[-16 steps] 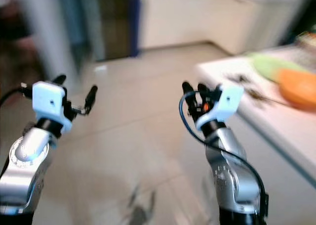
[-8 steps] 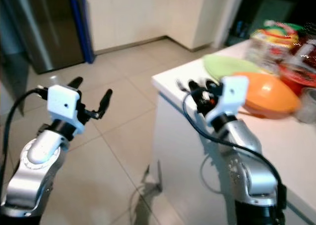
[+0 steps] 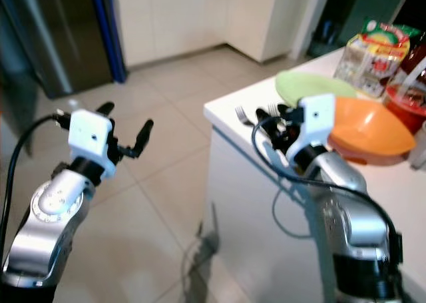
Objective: Setting the table
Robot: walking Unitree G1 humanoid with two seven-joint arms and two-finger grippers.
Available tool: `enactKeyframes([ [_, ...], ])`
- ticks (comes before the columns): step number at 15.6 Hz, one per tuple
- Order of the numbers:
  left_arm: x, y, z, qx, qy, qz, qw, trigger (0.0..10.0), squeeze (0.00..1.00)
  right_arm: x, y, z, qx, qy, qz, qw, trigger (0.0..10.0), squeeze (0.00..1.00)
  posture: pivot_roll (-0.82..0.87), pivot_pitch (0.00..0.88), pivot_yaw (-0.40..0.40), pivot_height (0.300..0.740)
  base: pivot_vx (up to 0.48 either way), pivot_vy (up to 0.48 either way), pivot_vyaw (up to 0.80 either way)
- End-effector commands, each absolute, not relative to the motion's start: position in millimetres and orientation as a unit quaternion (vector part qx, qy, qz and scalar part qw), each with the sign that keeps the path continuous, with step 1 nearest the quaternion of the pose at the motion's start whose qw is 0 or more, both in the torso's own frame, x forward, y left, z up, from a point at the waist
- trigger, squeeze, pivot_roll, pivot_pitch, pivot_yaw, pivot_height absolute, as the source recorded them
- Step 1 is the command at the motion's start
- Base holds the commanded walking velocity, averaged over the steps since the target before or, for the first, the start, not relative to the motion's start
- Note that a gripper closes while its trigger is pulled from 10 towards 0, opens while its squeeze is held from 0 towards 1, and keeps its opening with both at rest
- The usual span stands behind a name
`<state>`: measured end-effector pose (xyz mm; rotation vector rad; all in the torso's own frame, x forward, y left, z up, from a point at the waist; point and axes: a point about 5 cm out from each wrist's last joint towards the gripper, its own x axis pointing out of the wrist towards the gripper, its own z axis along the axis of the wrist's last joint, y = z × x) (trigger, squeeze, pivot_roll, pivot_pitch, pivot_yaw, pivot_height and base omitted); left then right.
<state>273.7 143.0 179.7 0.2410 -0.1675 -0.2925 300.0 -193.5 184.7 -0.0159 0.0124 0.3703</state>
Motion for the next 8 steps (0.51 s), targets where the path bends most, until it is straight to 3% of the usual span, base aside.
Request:
enactKeyframes([
  [1, 273.3, 134.6, 178.1, 0.12, -0.077, -0.171, 0.975, 10.0, 0.0, 312.0, -199.6, 179.9, -0.028, 0.018, 0.185, 0.982, 10.0, 0.0, -0.05, 0.0, -0.004, 0.74, 0.0, 0.0, 0.0],
  [5, 274.9, 115.4, 177.4, 0.122, -0.074, -0.228, 0.963, 10.0, 0.0, 347.8, -206.0, 178.0, -0.038, 0.043, 0.196, 0.979, 10.0, 0.04, -0.06, 0.0, -0.03, 0.74, 0.0, 0.0, 0.0],
  [6, 273.8, 113.7, 177.2, 0.121, -0.072, -0.234, 0.962, 10.0, 0.0, 352.0, -206.3, 179.0, -0.041, 0.043, 0.201, 0.978, 10.0, 1.0, -0.06, 0.0, -0.035, 0.74, 0.0, 0.0, 0.0],
  [8, 267.7, 111.8, 175.9, 0.119, -0.064, -0.252, 0.958, 10.0, 0.0, 369.9, -204.7, 181.7, -0.04, 0.054, 0.228, 0.971, 10.0, 1.0, -0.05, 0.0, -0.06, 0.74, 0.0, 0.0, 0.0],
])
